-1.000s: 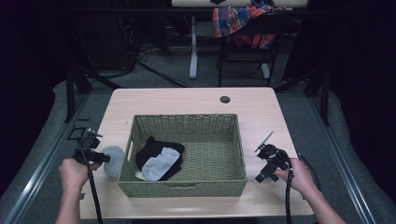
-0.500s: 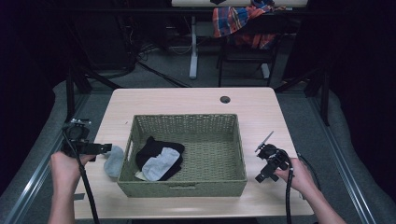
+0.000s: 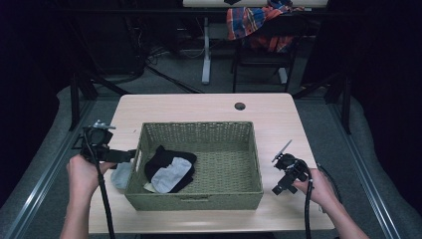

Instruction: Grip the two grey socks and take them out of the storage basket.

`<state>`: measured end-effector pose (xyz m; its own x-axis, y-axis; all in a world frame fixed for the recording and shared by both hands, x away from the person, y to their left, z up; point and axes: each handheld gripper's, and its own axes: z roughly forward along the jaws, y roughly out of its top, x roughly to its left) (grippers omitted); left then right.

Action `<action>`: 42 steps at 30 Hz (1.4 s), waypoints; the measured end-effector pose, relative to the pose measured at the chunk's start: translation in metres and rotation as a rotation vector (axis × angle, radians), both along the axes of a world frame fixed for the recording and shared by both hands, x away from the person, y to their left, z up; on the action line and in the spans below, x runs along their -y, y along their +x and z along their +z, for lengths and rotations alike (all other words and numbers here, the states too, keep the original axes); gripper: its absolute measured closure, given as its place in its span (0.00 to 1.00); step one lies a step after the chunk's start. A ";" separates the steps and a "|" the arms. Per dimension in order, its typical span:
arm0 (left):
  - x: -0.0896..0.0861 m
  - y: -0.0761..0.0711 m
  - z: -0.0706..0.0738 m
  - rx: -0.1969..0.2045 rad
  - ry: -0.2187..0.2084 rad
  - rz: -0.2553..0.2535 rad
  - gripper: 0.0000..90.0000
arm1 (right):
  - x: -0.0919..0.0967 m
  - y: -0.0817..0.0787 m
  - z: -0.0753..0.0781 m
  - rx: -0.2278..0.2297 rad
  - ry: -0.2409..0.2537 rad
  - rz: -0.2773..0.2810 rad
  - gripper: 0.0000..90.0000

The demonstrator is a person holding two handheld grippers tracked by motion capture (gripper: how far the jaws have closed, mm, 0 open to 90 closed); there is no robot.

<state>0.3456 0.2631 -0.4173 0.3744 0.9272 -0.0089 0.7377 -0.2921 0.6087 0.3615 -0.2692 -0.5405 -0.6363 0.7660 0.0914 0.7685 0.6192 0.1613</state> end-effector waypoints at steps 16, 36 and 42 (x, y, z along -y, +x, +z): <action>0.039 0.003 -0.005 0.008 0.043 -0.115 0.00 | 0.000 0.000 0.000 0.003 -0.001 -0.005 0.04; 0.080 0.015 -0.023 -0.043 0.078 -0.209 0.00 | -0.001 0.000 0.000 0.003 -0.003 -0.003 0.04; 0.094 0.020 -0.035 -0.086 0.109 -0.251 0.00 | -0.001 0.000 0.000 0.000 0.001 -0.005 0.04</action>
<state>0.3659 0.1695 -0.4526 0.5944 0.8029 0.0444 0.6816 -0.5323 0.5020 0.3617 -0.2686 -0.5408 -0.6321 0.7694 0.0922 0.7719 0.6148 0.1616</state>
